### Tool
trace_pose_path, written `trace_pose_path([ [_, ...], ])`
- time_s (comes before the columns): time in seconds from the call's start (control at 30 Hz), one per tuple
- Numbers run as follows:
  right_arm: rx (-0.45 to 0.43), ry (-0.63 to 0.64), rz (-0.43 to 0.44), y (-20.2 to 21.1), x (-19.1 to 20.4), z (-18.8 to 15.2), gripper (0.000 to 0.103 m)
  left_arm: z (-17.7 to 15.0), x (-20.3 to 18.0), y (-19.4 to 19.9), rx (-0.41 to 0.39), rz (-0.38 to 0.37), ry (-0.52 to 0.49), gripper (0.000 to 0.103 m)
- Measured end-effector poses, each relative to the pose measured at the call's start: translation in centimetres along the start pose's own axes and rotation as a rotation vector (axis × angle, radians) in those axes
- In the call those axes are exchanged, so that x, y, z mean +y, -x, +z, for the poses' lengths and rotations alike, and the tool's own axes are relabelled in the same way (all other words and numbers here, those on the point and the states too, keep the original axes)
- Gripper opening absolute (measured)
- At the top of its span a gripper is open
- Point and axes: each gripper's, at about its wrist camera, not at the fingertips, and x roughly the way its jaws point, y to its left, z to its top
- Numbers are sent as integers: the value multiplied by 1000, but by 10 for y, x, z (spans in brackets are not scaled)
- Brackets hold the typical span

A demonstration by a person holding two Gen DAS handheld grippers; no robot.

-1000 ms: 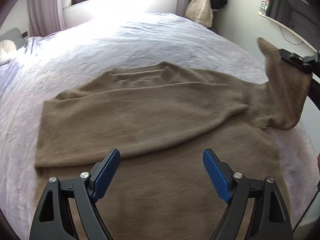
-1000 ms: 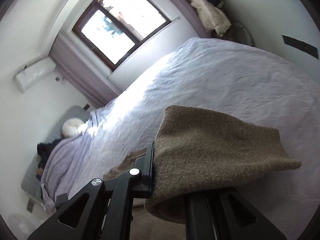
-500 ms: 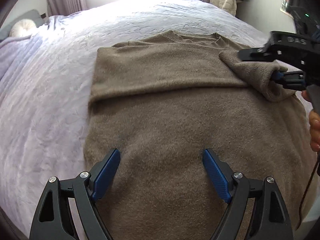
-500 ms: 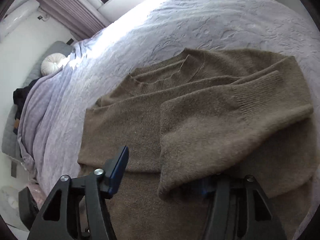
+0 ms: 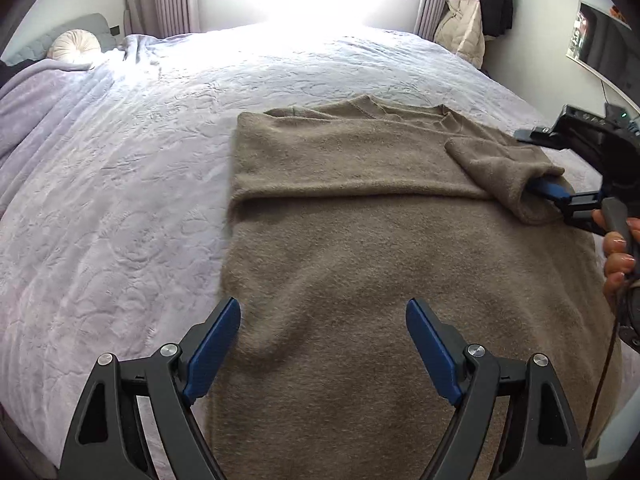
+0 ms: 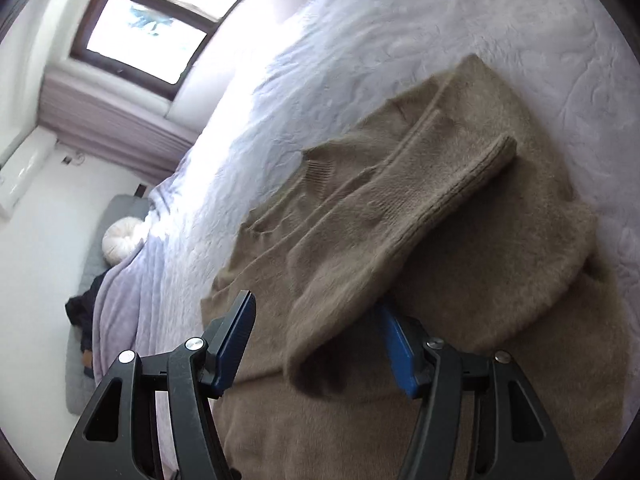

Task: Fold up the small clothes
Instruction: 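Lay the sleeve across the sweater body with the right gripper and release, then grasp the sweater side edge with the right gripper and fold it inward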

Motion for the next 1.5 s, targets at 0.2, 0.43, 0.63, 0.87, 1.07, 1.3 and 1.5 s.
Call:
trace_pose_path([
  [0.2, -80, 86, 35, 0, 21, 16, 6, 5, 17, -5, 33, 19, 21, 86],
  [0.43, -2, 702, -55, -45, 132, -31, 7, 11, 38, -16, 49, 45, 92, 86],
  [0.63, 219, 990, -253, -118, 146, -103, 24, 11, 61, -20, 69, 74, 134, 86],
  [0.87, 185, 984, -87, -68, 158, -107, 69, 36, 73, -14, 32, 73, 151, 86],
  [1.07, 66, 607, 7, 0, 99, -47, 69, 59, 45, -5, -14, 12, 78, 86],
  [1.3, -12, 67, -5, 67, -29, 9, 69, 98, 9, -30, -16, -44, 25, 86],
  [1.5, 26, -123, 88, 54, -84, 19, 56, 104, -3, -101, 122, 92, -6, 86],
])
